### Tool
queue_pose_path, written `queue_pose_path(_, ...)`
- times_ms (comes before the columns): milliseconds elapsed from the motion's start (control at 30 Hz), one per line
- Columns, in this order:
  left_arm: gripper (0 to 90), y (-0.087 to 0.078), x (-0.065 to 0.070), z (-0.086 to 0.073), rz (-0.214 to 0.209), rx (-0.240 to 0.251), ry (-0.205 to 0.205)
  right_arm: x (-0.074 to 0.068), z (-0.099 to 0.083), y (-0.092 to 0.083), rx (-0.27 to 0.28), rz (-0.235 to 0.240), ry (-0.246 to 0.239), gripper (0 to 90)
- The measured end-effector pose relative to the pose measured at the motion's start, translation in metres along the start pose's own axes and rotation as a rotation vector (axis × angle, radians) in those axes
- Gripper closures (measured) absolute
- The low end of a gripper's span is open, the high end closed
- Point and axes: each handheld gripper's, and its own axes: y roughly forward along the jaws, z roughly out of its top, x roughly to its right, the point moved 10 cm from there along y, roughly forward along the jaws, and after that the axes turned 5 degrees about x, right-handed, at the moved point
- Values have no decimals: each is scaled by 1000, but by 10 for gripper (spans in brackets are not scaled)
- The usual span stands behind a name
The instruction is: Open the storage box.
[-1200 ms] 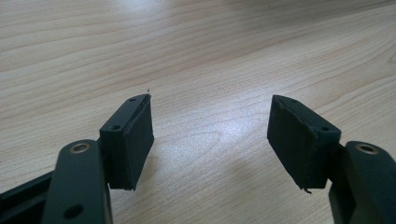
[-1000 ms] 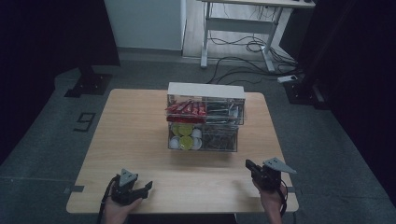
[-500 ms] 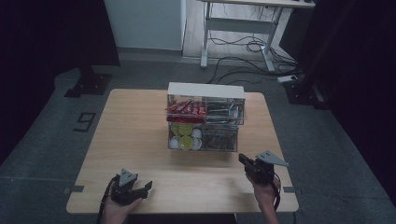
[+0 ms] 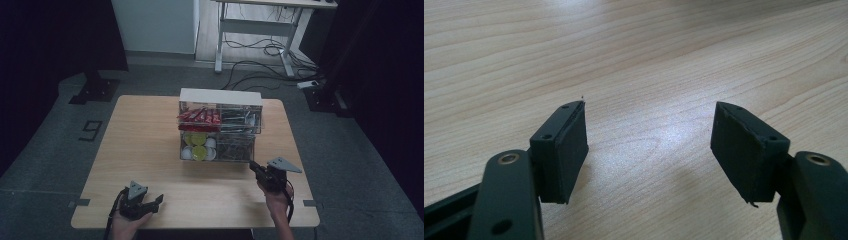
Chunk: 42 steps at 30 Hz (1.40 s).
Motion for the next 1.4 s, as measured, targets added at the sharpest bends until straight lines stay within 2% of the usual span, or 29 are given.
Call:
queue_pose_path(600, 309, 0, -1, 0, -1, -2, -4, -21, 6, 24, -9, 44, -22, 893)
queue_pose_path(1000, 309, -1, -1, -1, 1, -4, -5, -24, -8, 32, -25, 59, -2, 893)
queue_pose_path(1400, 309, -1, -2, -1, 4, -8, -7, -26, -18, 34, -46, 60, -6, 892)
